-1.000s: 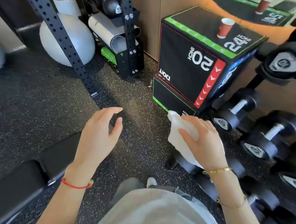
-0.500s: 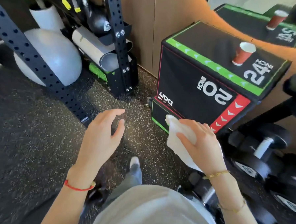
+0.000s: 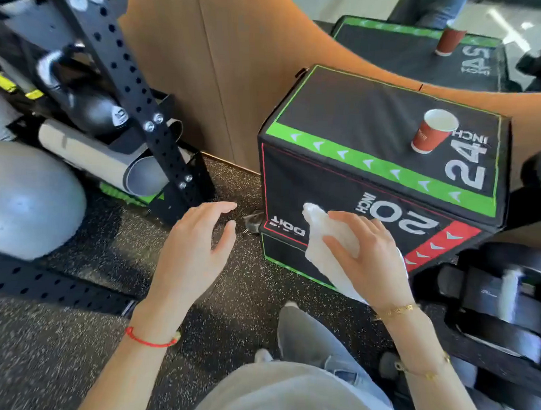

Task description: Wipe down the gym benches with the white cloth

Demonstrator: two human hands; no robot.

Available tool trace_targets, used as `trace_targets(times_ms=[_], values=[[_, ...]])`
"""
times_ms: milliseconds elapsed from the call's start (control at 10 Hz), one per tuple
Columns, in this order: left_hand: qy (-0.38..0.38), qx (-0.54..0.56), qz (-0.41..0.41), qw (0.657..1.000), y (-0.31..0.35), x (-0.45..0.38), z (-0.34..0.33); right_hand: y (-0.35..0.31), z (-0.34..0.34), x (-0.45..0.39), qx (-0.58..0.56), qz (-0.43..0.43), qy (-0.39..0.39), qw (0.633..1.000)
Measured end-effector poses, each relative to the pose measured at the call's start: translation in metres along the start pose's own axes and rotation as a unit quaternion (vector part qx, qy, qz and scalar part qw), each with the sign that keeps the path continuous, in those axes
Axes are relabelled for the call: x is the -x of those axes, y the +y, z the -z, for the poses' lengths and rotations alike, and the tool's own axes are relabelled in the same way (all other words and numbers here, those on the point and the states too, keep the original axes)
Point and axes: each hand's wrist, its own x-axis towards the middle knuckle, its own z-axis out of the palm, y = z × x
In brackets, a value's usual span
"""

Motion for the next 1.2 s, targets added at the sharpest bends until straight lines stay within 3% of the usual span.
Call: trace_targets(times_ms=[400, 700, 1200], values=[[-0.026, 0.007, -0.051, 0.998, -0.016, -0.224, -0.051, 0.054, -0.023, -0.189, 0.046, -0.041, 0.052, 0.997], [-0.048, 0.030, -0.104, 0.993, -0.008, -0.350, -0.102, 0.107, -0.054, -0.317, 0.076, -0.022, 0.061, 0.995], [-0.119, 0.052, -0.162, 0.978, -0.023, -0.430, -0.135, 0.141, -0.098, -0.354, 0.056, -0.130, 0.046, 0.989]])
